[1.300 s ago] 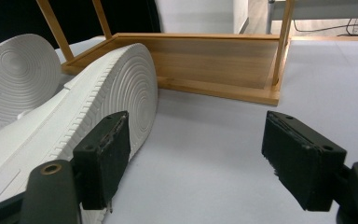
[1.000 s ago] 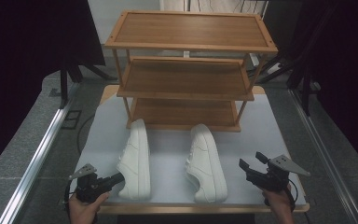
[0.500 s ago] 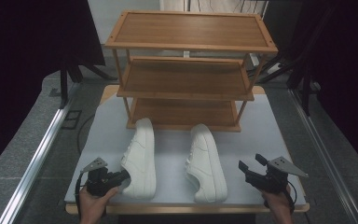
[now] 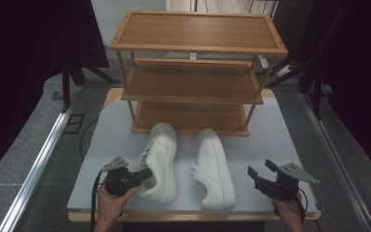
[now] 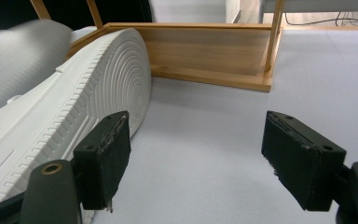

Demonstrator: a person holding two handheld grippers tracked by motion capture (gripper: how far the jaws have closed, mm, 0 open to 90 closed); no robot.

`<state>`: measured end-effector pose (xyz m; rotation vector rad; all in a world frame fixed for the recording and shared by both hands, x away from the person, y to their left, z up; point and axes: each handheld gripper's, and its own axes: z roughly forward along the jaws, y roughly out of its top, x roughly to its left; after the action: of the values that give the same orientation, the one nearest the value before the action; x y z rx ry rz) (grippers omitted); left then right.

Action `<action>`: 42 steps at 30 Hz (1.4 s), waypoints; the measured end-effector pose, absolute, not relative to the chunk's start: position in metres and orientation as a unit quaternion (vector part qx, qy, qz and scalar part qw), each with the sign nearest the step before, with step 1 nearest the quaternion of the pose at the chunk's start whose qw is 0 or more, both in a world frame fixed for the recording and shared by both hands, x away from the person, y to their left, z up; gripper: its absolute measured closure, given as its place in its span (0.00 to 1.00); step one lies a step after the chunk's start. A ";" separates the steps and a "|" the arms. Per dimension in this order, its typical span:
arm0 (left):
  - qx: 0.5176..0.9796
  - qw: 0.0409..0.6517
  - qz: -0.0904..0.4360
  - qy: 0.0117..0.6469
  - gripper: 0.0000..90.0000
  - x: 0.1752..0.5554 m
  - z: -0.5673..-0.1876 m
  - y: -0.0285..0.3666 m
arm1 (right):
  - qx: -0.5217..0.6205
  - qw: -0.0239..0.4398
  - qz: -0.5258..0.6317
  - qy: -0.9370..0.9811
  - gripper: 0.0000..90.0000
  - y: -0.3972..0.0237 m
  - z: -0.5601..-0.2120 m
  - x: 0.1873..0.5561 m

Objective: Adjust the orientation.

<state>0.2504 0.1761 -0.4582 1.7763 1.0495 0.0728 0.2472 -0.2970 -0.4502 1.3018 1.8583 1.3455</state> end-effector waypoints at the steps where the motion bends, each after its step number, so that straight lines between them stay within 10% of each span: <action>1: 0.748 0.512 0.032 0.421 1.00 0.251 -0.454 0.165 | 0.477 0.249 0.493 0.684 0.26 -0.297 -0.451 0.247; 19: 0.770 0.477 0.117 0.408 0.55 0.239 -0.421 0.125 | 0.485 0.251 0.486 0.682 0.26 -0.301 -0.452 0.246; 42: 0.771 0.429 0.145 0.447 0.69 0.257 -0.449 0.129 | 0.487 0.250 0.479 0.686 0.26 -0.300 -0.455 0.247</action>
<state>0.2567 0.1290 -0.4495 1.9250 1.1169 0.3613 0.2468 -0.3003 -0.4547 1.3266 1.8679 1.3037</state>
